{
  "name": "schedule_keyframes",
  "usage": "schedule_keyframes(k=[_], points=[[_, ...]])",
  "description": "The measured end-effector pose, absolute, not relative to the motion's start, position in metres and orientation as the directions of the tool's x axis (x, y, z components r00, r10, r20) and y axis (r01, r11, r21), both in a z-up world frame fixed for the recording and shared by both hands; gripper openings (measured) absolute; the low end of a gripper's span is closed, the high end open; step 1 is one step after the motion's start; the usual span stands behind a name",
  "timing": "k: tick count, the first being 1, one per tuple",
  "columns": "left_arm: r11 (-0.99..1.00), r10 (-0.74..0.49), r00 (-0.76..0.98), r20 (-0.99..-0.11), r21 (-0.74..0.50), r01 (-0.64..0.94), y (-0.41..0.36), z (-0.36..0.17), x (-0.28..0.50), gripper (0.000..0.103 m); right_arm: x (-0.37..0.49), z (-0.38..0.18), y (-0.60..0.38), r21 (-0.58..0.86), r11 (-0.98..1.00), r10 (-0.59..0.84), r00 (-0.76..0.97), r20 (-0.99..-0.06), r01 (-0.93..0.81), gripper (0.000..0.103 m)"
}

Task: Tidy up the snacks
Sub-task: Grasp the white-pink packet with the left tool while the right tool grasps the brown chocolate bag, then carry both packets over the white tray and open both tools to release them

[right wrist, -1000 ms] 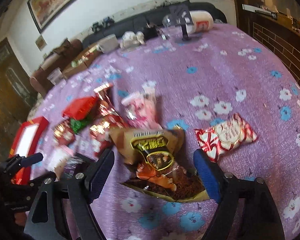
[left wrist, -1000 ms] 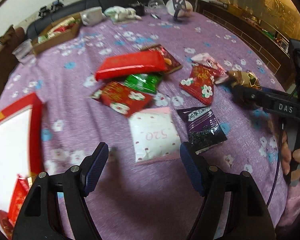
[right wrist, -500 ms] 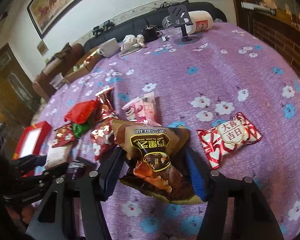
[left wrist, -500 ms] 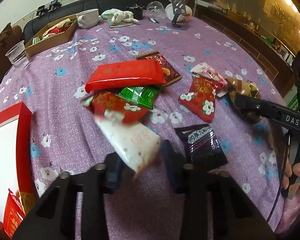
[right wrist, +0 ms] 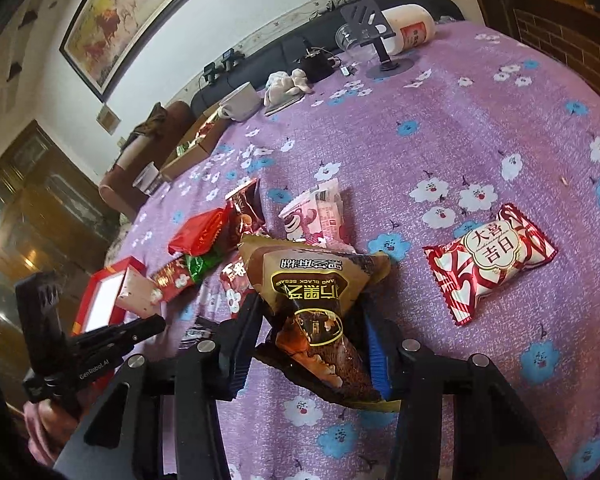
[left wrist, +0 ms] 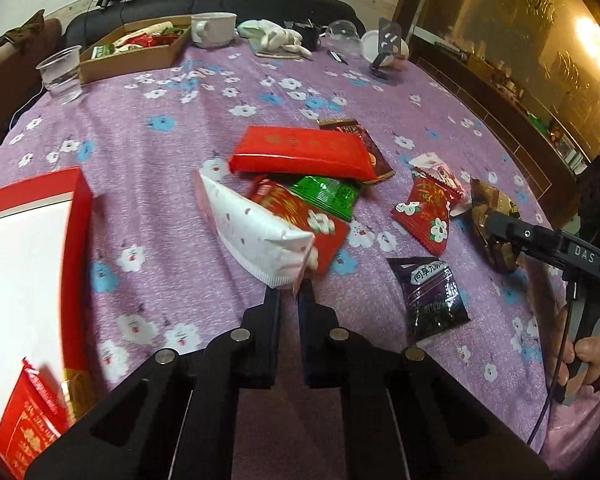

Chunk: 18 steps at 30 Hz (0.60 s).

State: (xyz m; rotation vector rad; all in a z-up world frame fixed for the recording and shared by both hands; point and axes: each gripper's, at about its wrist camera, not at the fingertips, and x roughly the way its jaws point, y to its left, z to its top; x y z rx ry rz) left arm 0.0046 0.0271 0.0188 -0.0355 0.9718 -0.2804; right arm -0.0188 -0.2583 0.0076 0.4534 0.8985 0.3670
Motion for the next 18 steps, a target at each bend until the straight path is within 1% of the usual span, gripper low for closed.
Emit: schedule_keyframes(k=[6, 7, 10, 13, 15, 16, 18], points=[[0.966, -0.248, 0.563, -0.788, -0.153, 0.211, 0.038, 0.031, -0.009, 0.005, -0.022, 0.012, -0.257, 0.566, 0.810, 0.536, 0.580, -0.613, -0.151, 0.049], [0.966, -0.248, 0.568, -0.785, -0.154, 0.209, 0.039, 0.033, -0.011, 0.003, -0.023, 0.013, -0.257, 0.572, 0.805, 0.542, 0.583, -0.605, -0.154, 0.049], [0.964, -0.257, 0.580, -0.773, -0.162, 0.212, 0.043, 0.039, -0.018, 0.002, -0.025, 0.015, -0.258, 0.614, 0.771, 0.579, 0.584, -0.569, -0.165, 0.049], [0.975, -0.208, 0.578, -0.789, -0.124, 0.183, 0.044, 0.038, -0.019, 0.002, -0.026, 0.016, -0.252, 0.610, 0.774, 0.578, 0.584, -0.570, -0.169, 0.049], [0.977, -0.200, 0.578, -0.791, -0.119, 0.176, 0.044, 0.038, -0.018, 0.003, -0.024, 0.014, -0.250, 0.619, 0.769, 0.583, 0.575, -0.574, -0.162, 0.049], [0.981, -0.183, 0.582, -0.793, -0.110, 0.159, 0.046, 0.038, -0.018, 0.004, -0.024, 0.013, -0.248, 0.615, 0.772, 0.581, 0.572, -0.579, -0.161, 0.049], [0.989, -0.140, 0.591, -0.795, -0.083, 0.122, 0.050, 0.039, -0.018, 0.016, -0.024, 0.012, -0.247, 0.607, 0.778, 0.575, 0.572, -0.586, -0.160, 0.049]])
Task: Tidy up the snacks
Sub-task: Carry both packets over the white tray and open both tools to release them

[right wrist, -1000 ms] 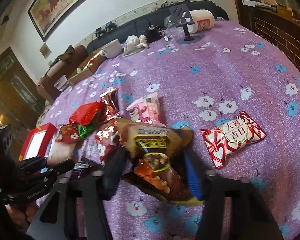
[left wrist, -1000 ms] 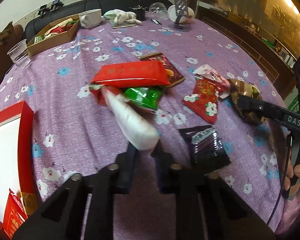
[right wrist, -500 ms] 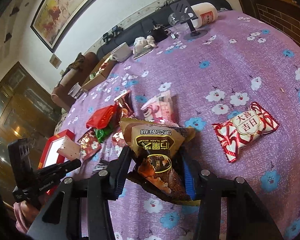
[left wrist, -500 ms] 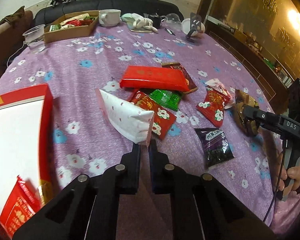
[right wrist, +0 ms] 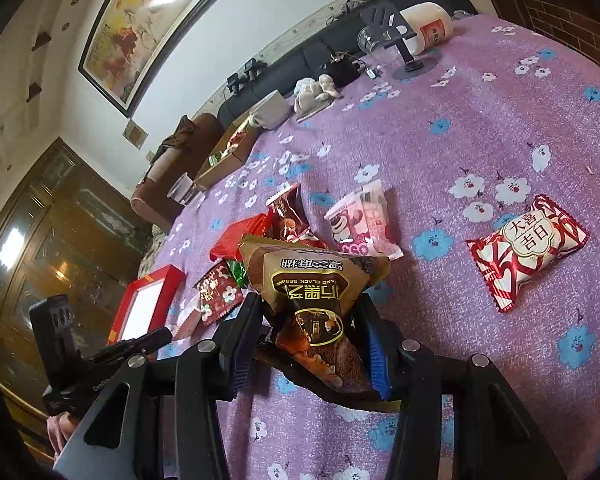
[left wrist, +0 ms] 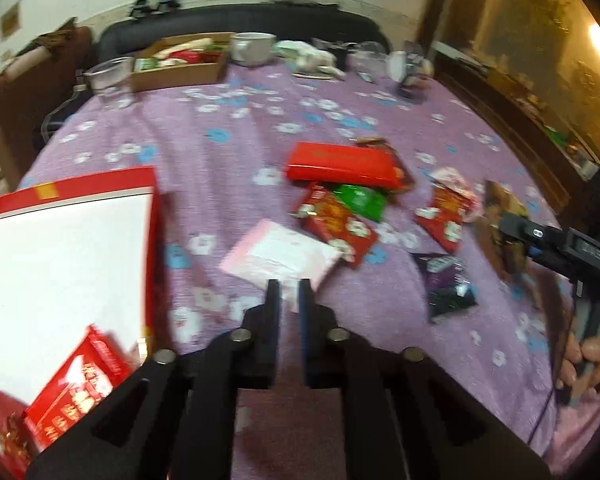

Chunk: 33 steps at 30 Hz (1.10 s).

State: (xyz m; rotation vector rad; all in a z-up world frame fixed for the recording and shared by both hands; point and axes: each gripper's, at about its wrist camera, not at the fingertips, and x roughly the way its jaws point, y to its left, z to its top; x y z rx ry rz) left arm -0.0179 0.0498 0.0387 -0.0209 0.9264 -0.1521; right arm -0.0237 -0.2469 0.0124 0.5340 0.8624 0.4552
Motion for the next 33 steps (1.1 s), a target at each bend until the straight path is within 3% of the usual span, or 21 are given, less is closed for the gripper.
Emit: schedule_keyframes(k=[1, 2, 4, 12, 13, 15, 17, 19, 26, 33], points=[[0.989, -0.139, 0.592, -0.794, -0.083, 0.121, 0.051, 0.039, -0.017, 0.032, -0.024, 0.012, -0.248, 0.609, 0.777, 0.575, 0.572, -0.585, -0.158, 0.049], [0.990, -0.131, 0.592, -0.795, -0.078, 0.114, 0.052, 0.040, -0.015, 0.058, -0.024, 0.012, -0.248, 0.613, 0.775, 0.577, 0.571, -0.584, -0.155, 0.049], [0.992, -0.120, 0.580, -0.806, -0.068, 0.110, 0.051, 0.039, -0.010, 0.081, -0.022, 0.010, -0.248, 0.614, 0.775, 0.575, 0.568, -0.590, -0.147, 0.049], [0.989, -0.045, 0.523, -0.851, 0.037, 0.145, 0.031, 0.013, 0.022, 0.081, -0.021, 0.009, -0.251, 0.625, 0.769, 0.580, 0.562, -0.589, -0.139, 0.049], [0.987, -0.057, 0.516, -0.855, 0.029, 0.158, 0.031, 0.009, 0.024, 0.080, -0.021, 0.009, -0.251, 0.626, 0.767, 0.582, 0.560, -0.590, -0.138, 0.049], [0.986, -0.058, 0.538, -0.841, 0.036, 0.161, 0.031, 0.009, 0.022, 0.068, -0.021, 0.008, -0.251, 0.626, 0.769, 0.580, 0.557, -0.595, -0.132, 0.049], [0.983, -0.064, 0.551, -0.832, 0.043, 0.179, 0.030, 0.013, 0.020, 0.037, -0.020, 0.007, -0.251, 0.623, 0.772, 0.576, 0.554, -0.601, -0.126, 0.049], [0.982, -0.070, 0.552, -0.831, 0.041, 0.186, 0.030, 0.015, 0.019, 0.022, -0.020, 0.007, -0.250, 0.623, 0.771, 0.577, 0.553, -0.600, -0.129, 0.049], [0.982, -0.140, 0.586, -0.798, -0.034, 0.188, 0.037, 0.026, 0.004, 0.012, -0.024, 0.014, -0.247, 0.627, 0.759, 0.598, 0.568, -0.565, -0.175, 0.049], [0.975, -0.193, 0.627, -0.755, -0.074, 0.210, 0.043, 0.049, -0.019, 0.012, -0.029, 0.023, -0.235, 0.655, 0.711, 0.663, 0.555, -0.503, -0.256, 0.049]])
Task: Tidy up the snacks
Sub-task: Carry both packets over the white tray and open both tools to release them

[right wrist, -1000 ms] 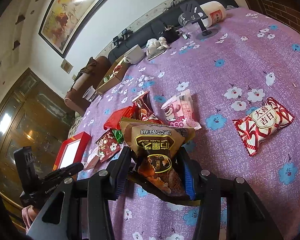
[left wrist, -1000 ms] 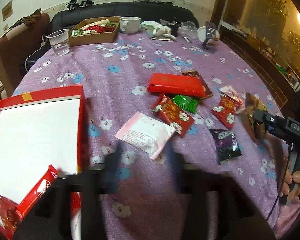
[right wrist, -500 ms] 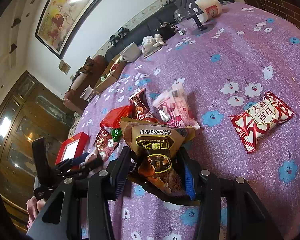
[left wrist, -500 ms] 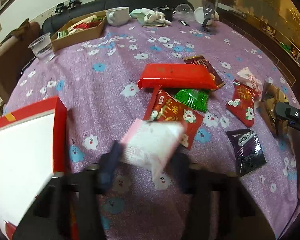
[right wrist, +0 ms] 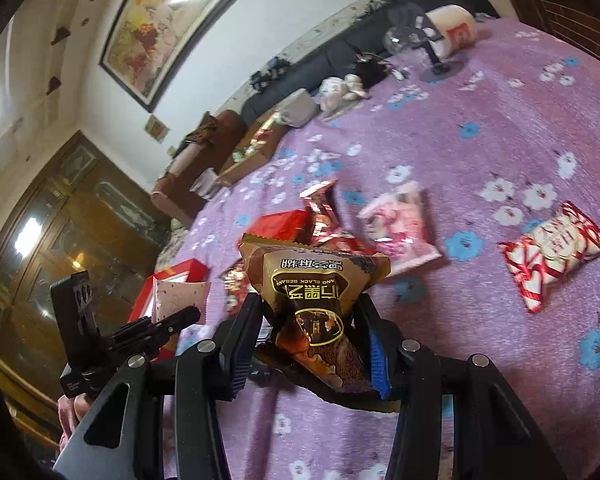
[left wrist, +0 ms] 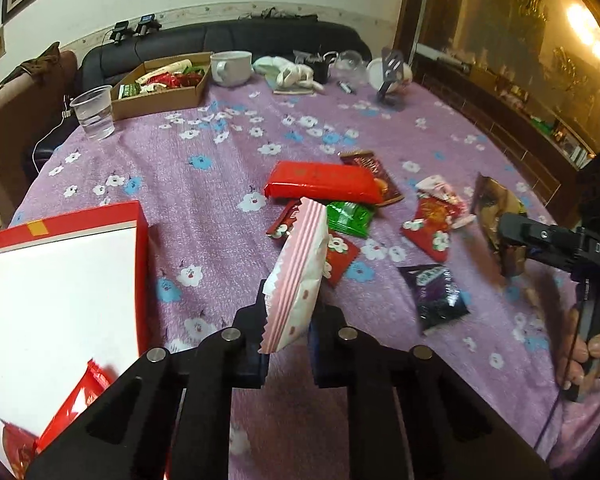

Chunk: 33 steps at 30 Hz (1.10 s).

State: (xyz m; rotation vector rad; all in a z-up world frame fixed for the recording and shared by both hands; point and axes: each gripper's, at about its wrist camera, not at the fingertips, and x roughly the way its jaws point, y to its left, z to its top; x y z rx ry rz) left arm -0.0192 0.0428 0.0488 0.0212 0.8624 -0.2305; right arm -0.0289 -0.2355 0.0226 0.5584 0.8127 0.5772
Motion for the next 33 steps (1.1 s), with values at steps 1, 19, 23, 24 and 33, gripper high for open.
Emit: schedule_keyframes(k=[1, 19, 23, 24, 33], points=[[0.974, -0.201, 0.632, -0.748, -0.083, 0.211, 0.044, 0.052, -0.024, 0.012, -0.030, 0.024, -0.233, 0.666, 0.696, 0.678, 0.552, -0.486, -0.268, 0.049], [0.997, -0.057, 0.732, -0.678, -0.004, 0.074, 0.097, 0.079, -0.078, 0.013, -0.031, 0.051, -0.111, 0.702, 0.601, 0.794, 0.393, -0.465, -0.383, 0.048], [1.000, 0.014, 0.756, -0.654, 0.026, 0.004, 0.123, 0.083, -0.085, 0.013, -0.029, 0.062, -0.062, 0.679, 0.591, 0.806, 0.343, -0.482, -0.435, 0.048], [0.999, 0.028, 0.760, -0.650, 0.034, -0.008, 0.129, 0.084, -0.086, 0.013, -0.029, 0.064, -0.051, 0.674, 0.588, 0.809, 0.331, -0.486, -0.448, 0.048], [0.983, 0.178, 0.755, -0.631, 0.087, -0.159, 0.183, 0.076, -0.097, 0.013, -0.028, 0.065, 0.038, 0.640, 0.562, 0.818, 0.235, -0.525, -0.524, 0.048]])
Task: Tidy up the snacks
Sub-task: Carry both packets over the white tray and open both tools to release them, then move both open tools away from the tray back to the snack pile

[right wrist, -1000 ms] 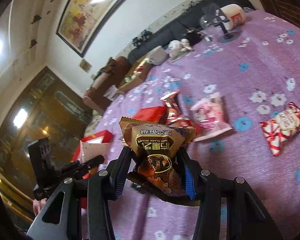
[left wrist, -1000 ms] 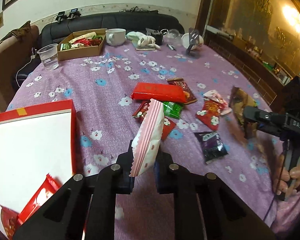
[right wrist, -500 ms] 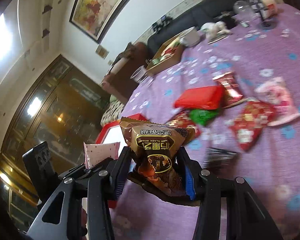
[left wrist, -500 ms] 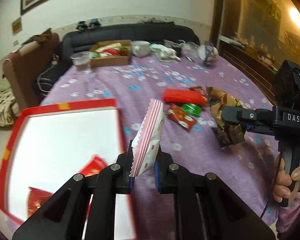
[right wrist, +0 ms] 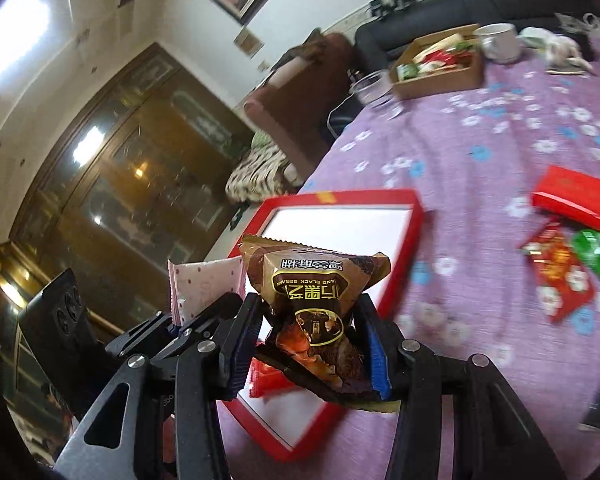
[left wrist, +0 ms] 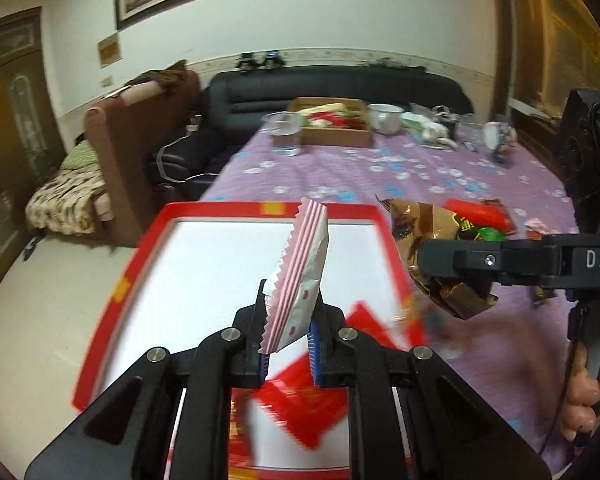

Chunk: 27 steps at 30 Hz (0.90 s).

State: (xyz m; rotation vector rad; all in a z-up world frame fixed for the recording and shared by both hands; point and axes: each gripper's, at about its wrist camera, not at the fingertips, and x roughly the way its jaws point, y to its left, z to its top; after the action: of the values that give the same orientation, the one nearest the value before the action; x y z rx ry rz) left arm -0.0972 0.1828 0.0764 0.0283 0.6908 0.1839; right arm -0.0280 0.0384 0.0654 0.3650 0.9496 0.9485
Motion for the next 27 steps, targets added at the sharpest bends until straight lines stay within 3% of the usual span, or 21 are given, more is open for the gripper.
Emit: schedule_keyframes(k=[16, 22, 27], points=[[0.933, 0.357, 0.705, -0.613, 0.195, -0.303, 0.214, 0.060, -0.109, 0.016, -0.041, 0.053, 0.101, 0.601, 0.572, 0.793, 0.188, -0.580, -0.559, 0.051], [0.921, 0.389, 0.709, -0.588, 0.220, -0.322, 0.210, 0.065, -0.114, 0.031, -0.046, 0.070, 0.087, 0.590, 0.572, 0.802, 0.235, -0.550, -0.570, 0.053], [0.920, 0.390, 0.713, -0.582, 0.224, -0.320, 0.208, 0.069, -0.114, 0.032, -0.045, 0.072, 0.076, 0.600, 0.575, 0.803, 0.244, -0.544, -0.556, 0.054]])
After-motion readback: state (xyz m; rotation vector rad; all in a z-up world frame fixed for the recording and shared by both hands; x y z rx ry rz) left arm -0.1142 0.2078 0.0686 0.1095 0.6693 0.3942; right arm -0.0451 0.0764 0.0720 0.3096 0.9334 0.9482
